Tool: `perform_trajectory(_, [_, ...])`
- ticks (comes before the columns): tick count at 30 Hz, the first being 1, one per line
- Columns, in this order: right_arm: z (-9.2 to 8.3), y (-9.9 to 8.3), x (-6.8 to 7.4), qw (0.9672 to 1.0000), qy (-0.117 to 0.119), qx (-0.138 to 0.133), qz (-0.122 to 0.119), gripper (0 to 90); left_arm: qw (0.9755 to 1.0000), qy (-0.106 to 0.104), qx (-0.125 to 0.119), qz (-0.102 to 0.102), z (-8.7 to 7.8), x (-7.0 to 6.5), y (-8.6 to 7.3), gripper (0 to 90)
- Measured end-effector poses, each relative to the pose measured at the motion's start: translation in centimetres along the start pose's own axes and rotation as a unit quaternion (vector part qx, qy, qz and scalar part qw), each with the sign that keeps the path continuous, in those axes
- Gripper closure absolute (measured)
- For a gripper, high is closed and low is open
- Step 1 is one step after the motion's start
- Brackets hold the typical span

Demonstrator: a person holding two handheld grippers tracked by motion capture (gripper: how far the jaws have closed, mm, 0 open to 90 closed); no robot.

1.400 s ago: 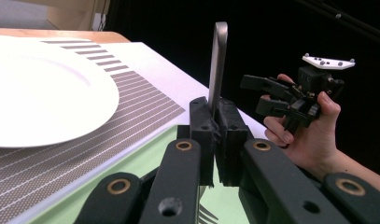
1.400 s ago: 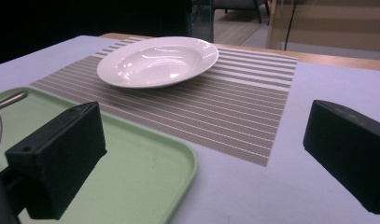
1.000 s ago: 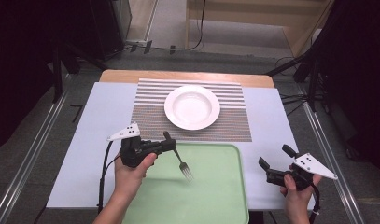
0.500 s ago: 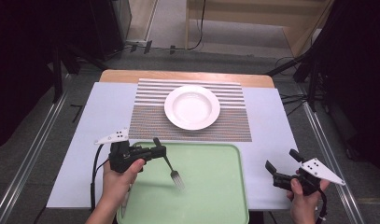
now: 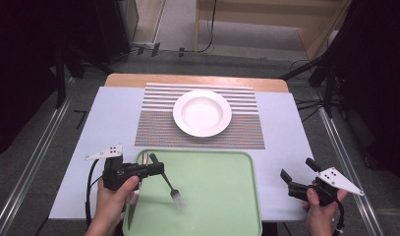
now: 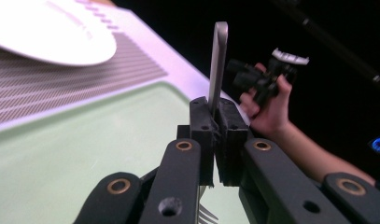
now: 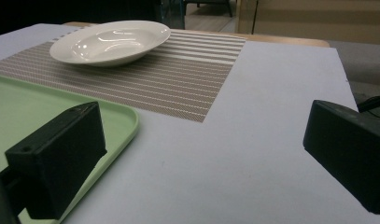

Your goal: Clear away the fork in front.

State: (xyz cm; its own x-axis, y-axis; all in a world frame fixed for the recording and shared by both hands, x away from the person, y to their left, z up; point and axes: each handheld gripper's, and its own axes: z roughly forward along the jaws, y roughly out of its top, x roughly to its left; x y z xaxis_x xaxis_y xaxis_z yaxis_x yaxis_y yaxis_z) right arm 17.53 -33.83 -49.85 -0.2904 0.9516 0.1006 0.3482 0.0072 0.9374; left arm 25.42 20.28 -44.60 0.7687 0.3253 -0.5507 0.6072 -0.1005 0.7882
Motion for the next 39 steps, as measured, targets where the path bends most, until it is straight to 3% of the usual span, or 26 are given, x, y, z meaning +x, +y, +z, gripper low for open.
perform_trajectory(5, [0.2, -0.2, -0.4, 1.0, -0.004, 0.004, 0.006, 0.0, 0.9998, 0.007, 0.012, -0.016, 0.3, 0.9, -0.9, 87.0])
perform_trajectory(11, [0.5, -0.5, -0.3, 0.9999, -0.003, 0.012, 0.011, 0.0, 0.9994, 0.019, 0.022, -0.019, 0.8, 1.2, -1.1, 86.9])
perform_trajectory(14, [0.7, -0.6, -0.3, 0.9999, -0.001, 0.012, 0.009, 0.0, 0.9987, 0.043, 0.019, -0.019, 0.8, 1.5, -1.1, 86.3])
perform_trajectory(19, [0.7, -0.8, -0.5, 0.9999, 0.0, 0.012, 0.011, 0.0, 0.9955, 0.09, 0.027, -0.011, 1.0, 1.9, -1.4, 82.2])
perform_trajectory(21, [0.7, -0.8, -0.6, 0.9998, 0.001, 0.012, 0.013, 0.0, 0.9921, 0.12, 0.035, 0.003, 1.2, 1.9, -1.5, 79.7])
perform_trajectory(24, [0.7, -0.8, -0.7, 0.9998, 0.002, 0.012, 0.014, 0.0, 0.9889, 0.142, 0.043, 0.016, 1.4, 1.8, -1.6, 76.8])
perform_trajectory(28, [0.8, -0.9, -0.6, 0.9998, 0.003, 0.015, 0.015, 0.0, 0.9813, 0.177, 0.066, 0.035, 1.8, 1.7, -1.5, 71.7])
perform_trajectory(36, [1.1, -0.9, -0.4, 0.9998, 0.002, 0.019, 0.011, 0.0, 0.967, 0.235, 0.092, 0.036, 2.4, 1.9, -1.5, 64.3])
perform_trajectory(39, [1.1, -0.9, -0.4, 0.9997, 0.003, 0.019, 0.012, 0.0, 0.9643, 0.244, 0.098, 0.034, 2.5, 2.0, -1.6, 63.3])
